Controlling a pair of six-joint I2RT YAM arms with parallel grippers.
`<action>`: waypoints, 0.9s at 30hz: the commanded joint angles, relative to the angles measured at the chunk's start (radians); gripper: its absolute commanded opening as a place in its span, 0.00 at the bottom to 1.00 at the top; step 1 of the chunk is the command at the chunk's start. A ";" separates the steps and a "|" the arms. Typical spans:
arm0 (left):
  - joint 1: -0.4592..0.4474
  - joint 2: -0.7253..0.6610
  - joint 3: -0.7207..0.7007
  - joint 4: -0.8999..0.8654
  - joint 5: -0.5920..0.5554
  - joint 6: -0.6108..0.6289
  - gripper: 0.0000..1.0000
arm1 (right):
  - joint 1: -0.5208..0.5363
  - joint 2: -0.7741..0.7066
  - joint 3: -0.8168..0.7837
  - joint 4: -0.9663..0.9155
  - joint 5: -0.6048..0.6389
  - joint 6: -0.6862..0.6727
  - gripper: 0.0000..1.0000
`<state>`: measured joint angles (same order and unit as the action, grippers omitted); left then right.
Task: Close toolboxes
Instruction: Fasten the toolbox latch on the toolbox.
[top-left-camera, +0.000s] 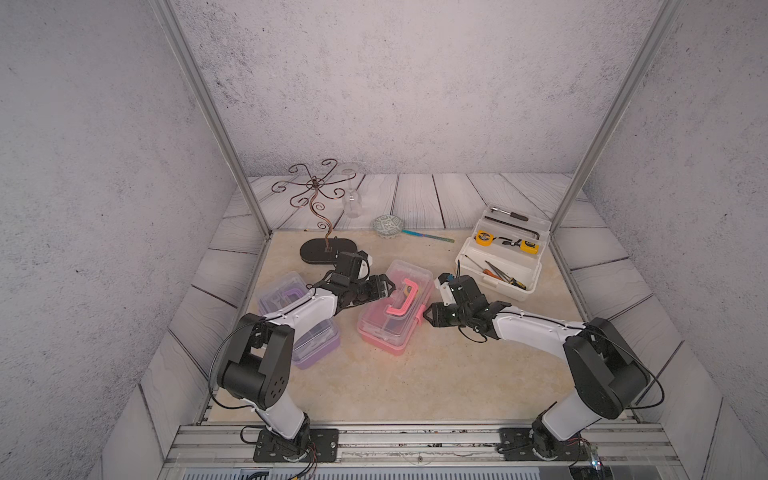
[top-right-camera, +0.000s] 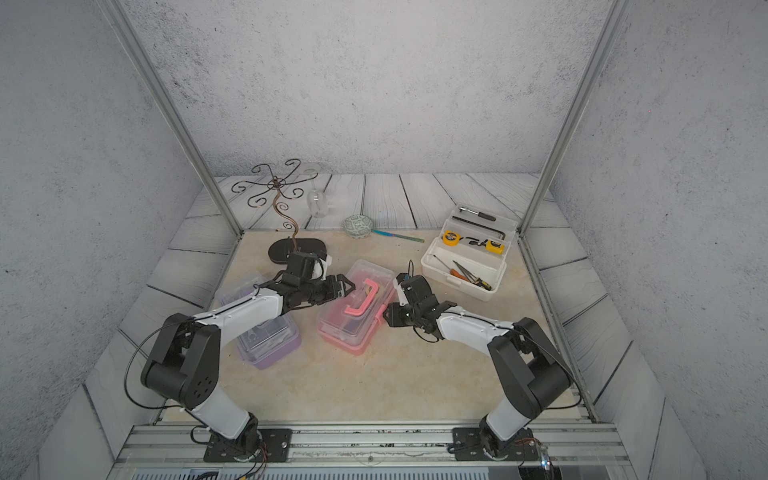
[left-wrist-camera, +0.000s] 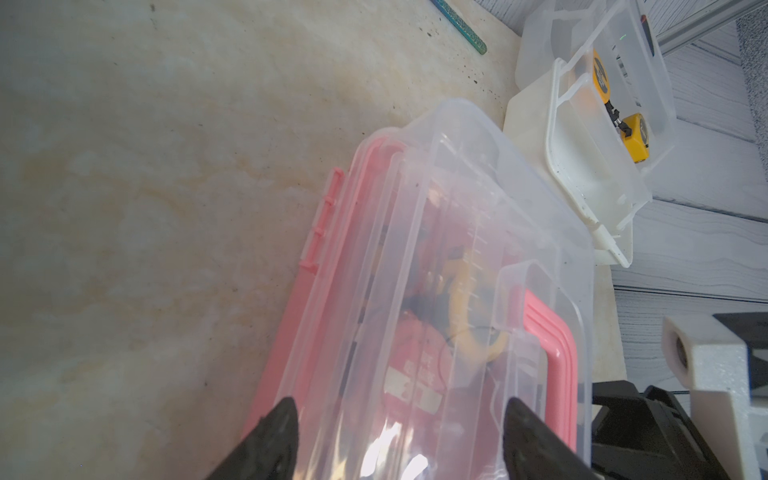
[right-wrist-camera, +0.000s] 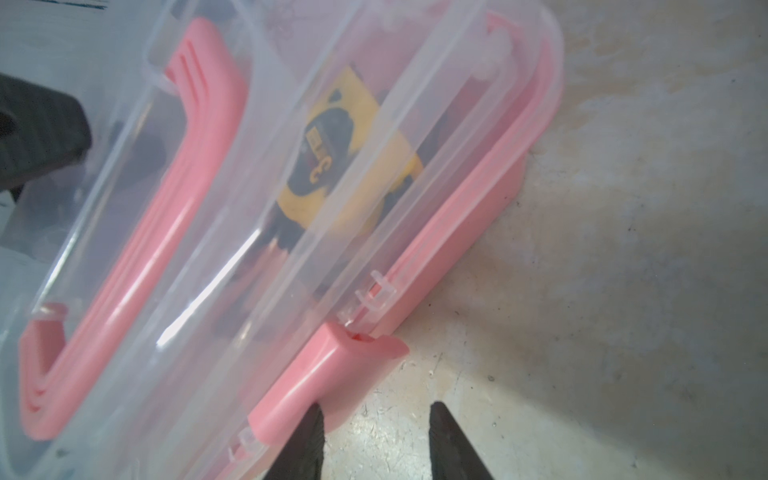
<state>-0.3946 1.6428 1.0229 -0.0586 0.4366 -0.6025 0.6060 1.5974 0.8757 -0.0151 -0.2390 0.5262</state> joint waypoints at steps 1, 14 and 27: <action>-0.009 0.021 -0.031 -0.006 0.037 0.002 0.77 | 0.001 0.040 0.019 0.044 -0.043 0.027 0.41; -0.027 0.069 -0.101 0.083 0.138 -0.062 0.71 | 0.001 0.130 0.044 0.171 -0.123 0.125 0.28; -0.037 0.097 -0.143 0.122 0.178 -0.098 0.71 | 0.005 0.183 0.150 0.243 -0.177 0.171 0.25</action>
<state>-0.3817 1.6707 0.9379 0.1802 0.4866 -0.6788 0.5903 1.7603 0.9306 0.0204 -0.3313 0.6811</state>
